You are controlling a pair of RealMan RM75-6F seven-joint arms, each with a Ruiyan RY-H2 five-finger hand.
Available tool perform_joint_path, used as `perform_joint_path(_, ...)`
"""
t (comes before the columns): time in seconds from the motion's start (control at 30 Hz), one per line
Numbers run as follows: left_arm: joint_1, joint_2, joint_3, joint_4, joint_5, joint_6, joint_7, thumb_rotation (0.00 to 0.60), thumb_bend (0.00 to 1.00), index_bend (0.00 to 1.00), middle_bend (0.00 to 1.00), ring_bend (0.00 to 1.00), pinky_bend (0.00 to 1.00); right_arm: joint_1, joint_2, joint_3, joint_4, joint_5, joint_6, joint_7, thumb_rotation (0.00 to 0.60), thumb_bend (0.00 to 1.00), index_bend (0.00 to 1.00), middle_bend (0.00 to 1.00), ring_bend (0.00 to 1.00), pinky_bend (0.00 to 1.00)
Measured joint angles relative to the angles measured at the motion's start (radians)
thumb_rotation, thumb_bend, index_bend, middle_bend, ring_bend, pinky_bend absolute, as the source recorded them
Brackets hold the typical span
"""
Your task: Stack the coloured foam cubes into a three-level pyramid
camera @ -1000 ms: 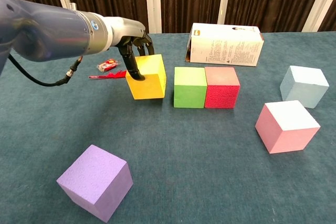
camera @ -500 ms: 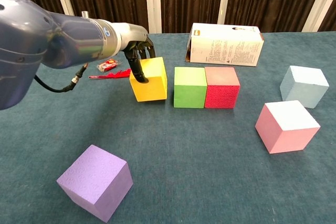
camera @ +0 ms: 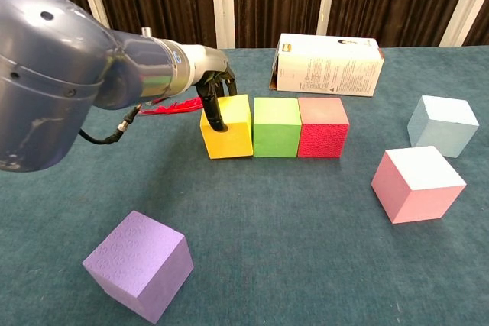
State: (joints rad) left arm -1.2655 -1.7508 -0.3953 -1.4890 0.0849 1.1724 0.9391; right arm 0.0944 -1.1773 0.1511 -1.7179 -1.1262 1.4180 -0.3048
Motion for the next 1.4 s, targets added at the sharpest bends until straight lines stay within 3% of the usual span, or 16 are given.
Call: perform_joint_path(1.4, -0.015, -0.065, -0.058, 0.066, -0.011, 0.055, 0.097, 0.6, 0.37, 0.29, 0.24, 0.0, 0.0, 0.003, 0.005, 0.005, -0.009, 0.028, -0.006, 0.003, 0.6, 0.21, 0.0, 0.0, 0.0, 0.0)
